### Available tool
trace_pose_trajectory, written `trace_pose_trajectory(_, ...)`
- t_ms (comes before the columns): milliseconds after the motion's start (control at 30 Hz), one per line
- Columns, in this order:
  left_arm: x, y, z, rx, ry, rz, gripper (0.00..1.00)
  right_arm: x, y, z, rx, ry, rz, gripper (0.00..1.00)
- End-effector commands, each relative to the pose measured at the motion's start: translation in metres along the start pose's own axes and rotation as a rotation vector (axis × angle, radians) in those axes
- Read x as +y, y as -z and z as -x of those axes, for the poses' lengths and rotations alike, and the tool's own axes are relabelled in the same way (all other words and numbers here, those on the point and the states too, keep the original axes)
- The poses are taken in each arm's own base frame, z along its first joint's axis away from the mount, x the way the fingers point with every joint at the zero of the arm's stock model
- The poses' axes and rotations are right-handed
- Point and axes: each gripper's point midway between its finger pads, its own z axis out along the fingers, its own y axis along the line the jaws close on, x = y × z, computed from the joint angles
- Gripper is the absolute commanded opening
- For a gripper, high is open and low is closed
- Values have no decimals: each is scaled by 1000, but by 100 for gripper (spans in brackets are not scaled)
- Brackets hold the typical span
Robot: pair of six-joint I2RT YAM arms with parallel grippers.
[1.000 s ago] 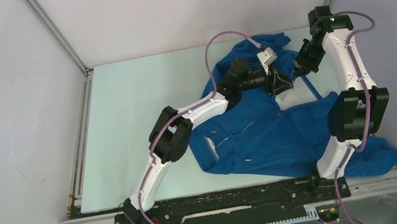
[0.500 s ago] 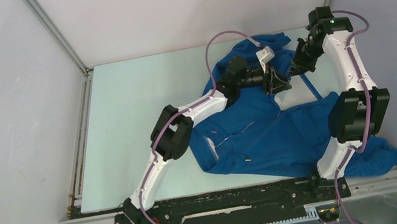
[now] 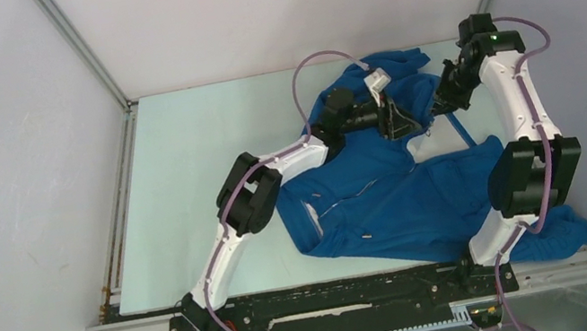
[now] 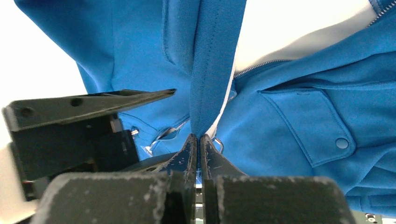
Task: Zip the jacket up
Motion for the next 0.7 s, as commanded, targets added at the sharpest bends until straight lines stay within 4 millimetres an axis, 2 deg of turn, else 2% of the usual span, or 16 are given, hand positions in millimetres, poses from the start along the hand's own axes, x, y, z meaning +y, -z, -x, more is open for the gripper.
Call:
trace_pose_trajectory(0, -35, 28, 86, -247, 21, -190, 62, 17, 2, -2, -60, 115, 55, 0)
trace_pose_trajectory(100, -37, 38, 100, -313, 118, -283, 65, 29, -3, 3, -125, 200, 90, 0)
trace_pose_trajectory(267, -17, 28, 83, -226, 145, -236, 67, 51, 9, 6, -171, 266, 234, 0)
trace_pose_trajectory(467, -13, 32, 72, -190, 79, -196, 70, 51, 14, 3, -85, 232, 313, 0)
trace_pose_trajectory(667, -4, 19, 69, -145, 46, -210, 72, 57, 23, -2, -69, 230, 393, 0)
